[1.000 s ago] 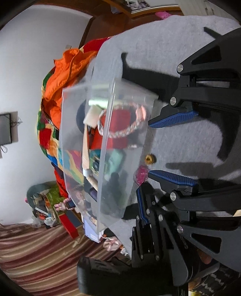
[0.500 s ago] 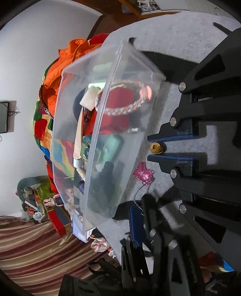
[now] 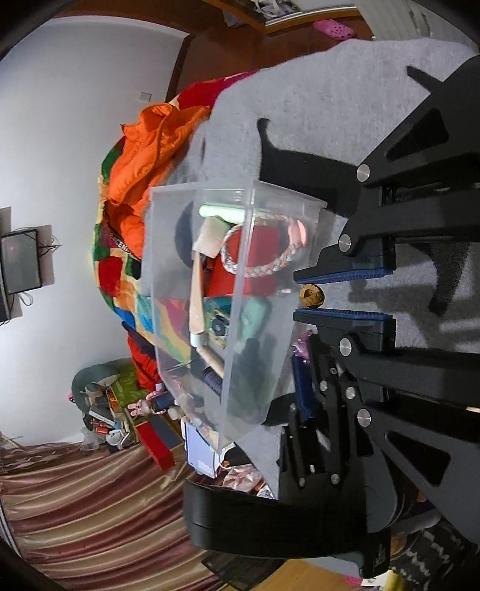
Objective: Organize objects
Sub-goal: 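Carry the pink clip with the left tool while the right tool carries the bead over the box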
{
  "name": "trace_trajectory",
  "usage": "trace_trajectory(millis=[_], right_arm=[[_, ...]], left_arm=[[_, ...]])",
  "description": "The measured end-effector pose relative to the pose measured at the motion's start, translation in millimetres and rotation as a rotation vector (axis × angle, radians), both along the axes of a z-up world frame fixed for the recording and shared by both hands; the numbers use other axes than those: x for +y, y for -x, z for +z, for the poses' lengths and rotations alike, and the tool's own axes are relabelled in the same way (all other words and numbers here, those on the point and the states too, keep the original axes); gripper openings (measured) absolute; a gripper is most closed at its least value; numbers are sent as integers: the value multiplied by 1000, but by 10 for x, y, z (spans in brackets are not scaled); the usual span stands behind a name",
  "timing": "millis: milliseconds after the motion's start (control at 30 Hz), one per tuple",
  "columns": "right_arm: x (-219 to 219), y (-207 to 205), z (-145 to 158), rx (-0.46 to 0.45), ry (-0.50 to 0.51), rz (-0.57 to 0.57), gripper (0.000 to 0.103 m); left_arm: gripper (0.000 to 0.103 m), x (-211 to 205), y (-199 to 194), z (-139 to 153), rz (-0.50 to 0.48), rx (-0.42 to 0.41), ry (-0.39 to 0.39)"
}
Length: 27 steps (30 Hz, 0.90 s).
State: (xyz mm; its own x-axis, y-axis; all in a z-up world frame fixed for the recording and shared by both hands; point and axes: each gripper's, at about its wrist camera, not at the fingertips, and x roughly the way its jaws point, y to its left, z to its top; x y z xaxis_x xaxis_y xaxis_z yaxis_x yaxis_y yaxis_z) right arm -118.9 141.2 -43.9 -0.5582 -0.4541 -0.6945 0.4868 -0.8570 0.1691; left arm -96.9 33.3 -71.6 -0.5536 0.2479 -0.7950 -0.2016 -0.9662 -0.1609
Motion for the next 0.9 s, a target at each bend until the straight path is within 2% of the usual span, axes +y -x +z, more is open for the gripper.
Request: trace_trajectory(millis=[233,600,767,900], right_arm=[[-69,-15,148,41,15,16,12],[-54,125,419,112,48,-8,12],[-57,230,562,148,64,-21,12],[-90,303,612,162,72,-19,12]], left_arm=[[18,-54,-181,317,23,104,5],[18,-219,-162,870,83,245,-34],[18,-323,-79,1025,100,272,-65],[18,-356,-7,1128,116,303,-61]])
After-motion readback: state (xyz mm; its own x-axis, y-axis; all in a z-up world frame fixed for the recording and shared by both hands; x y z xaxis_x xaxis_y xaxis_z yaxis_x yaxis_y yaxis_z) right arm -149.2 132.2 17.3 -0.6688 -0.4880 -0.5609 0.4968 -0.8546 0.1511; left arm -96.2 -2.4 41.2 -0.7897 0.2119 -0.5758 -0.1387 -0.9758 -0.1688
